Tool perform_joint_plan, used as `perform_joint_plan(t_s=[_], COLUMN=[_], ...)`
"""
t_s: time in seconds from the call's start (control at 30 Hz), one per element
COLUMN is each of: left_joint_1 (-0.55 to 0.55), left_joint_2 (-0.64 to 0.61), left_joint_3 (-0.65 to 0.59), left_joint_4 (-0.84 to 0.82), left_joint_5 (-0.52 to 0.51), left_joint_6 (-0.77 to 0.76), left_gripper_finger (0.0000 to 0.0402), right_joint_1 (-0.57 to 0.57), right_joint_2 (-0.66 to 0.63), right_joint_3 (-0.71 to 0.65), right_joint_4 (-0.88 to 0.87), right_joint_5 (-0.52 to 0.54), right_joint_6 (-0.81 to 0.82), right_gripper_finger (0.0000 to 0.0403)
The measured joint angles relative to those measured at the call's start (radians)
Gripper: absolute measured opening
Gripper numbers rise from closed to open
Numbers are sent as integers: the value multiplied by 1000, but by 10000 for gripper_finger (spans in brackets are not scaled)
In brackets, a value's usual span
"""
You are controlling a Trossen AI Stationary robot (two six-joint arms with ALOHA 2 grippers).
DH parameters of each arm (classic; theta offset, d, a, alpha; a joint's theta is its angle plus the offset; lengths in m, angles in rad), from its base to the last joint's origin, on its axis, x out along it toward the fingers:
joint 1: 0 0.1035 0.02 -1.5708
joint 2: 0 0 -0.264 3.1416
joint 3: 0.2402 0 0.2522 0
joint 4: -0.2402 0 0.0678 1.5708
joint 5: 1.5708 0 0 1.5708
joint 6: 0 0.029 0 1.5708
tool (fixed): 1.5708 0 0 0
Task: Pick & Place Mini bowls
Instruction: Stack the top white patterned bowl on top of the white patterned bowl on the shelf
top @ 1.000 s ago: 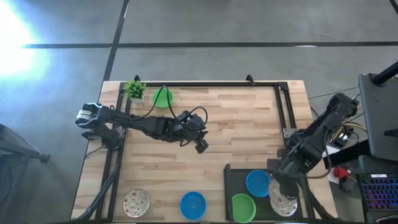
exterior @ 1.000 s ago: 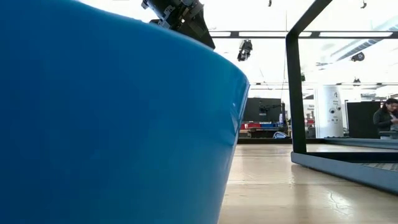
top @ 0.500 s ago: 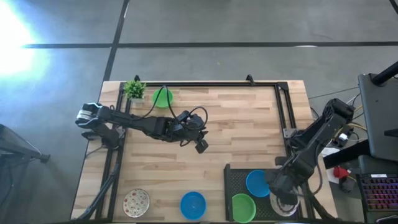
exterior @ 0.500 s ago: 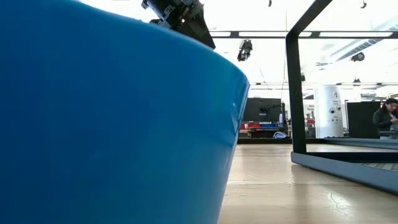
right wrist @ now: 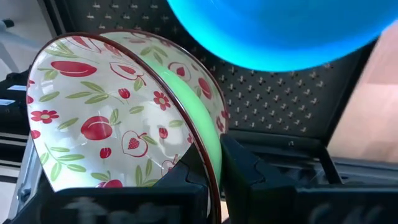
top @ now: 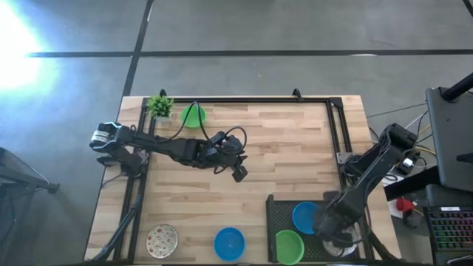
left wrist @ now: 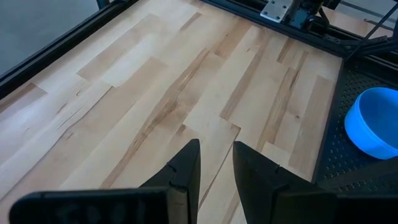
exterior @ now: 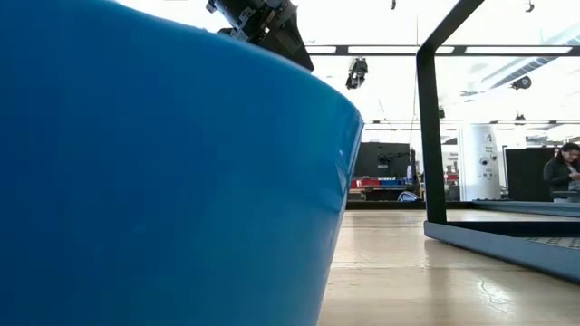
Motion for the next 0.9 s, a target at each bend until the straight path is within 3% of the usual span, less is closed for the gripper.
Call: perform_joint_plan(t_s=[0.9], left_joint_1=[0], left_joint_2=[0], left_joint_3=[0], left_joint_4=[-2], left_joint_5=[0], left_joint_6=[4], left_gripper_finger=[87], right_joint_1=[0], right_joint_2=[59], right_joint_3=[-9], right_joint_4=[66], right_joint_5=[-36], right_joint_6=[1], right_gripper_finger=[15])
